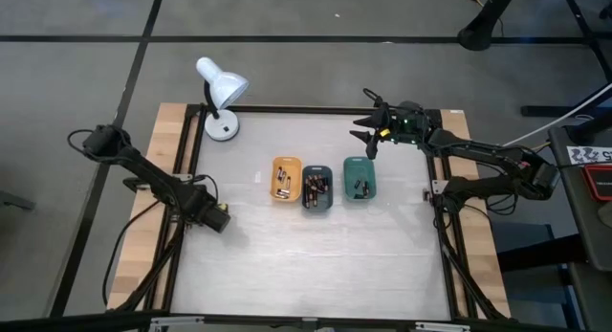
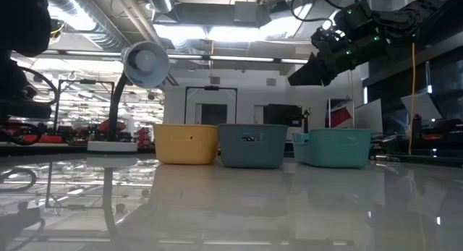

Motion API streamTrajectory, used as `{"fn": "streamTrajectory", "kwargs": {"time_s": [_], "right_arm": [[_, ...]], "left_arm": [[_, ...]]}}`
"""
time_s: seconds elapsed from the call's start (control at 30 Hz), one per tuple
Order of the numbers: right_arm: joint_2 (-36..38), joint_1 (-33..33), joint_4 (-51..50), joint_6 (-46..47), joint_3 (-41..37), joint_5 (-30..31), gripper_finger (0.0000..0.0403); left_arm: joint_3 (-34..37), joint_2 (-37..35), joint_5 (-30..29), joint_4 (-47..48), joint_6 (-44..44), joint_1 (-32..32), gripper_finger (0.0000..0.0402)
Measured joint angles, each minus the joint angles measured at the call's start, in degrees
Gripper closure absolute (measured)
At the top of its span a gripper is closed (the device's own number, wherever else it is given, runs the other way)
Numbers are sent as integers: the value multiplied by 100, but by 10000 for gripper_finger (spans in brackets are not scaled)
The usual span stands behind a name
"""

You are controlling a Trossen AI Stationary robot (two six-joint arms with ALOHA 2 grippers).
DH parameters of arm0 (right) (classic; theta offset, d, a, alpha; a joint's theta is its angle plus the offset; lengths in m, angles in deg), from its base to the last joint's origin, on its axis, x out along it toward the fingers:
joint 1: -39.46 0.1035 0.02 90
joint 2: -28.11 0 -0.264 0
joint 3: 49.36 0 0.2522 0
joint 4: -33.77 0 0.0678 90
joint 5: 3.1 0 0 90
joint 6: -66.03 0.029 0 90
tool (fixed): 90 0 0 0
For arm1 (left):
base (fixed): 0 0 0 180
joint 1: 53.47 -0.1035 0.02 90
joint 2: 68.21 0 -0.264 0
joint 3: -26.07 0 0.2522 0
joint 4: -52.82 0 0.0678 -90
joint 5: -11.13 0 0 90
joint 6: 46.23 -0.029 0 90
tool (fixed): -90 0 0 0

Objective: Sort batteries
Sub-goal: Put the black battery into the blue bin

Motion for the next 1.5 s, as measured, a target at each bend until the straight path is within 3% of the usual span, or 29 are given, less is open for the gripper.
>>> {"fn": "streamTrajectory", "kwargs": {"time_s": [0.23, 0.6, 0.93, 1.23, 1.5], "right_arm": [[0, 0, 6, 0, 0, -1, 230], [2, -2, 39, 2, 0, -2, 230], [2, -1, 39, 2, 0, -2, 230], [2, -2, 39, 2, 0, -2, 230], [2, 0, 39, 2, 0, -2, 230]], "left_arm": [[-584, 4, -642, 34, -370, 0, 359], [-1458, 1, -2763, -54, -1024, -18, 357], [-1532, -3, -3923, -1813, -2804, -492, 357], [-1534, 67, -4049, -3939, -5277, -1240, 362], [-1536, 67, -3930, -4356, -5893, -1597, 360]]}}
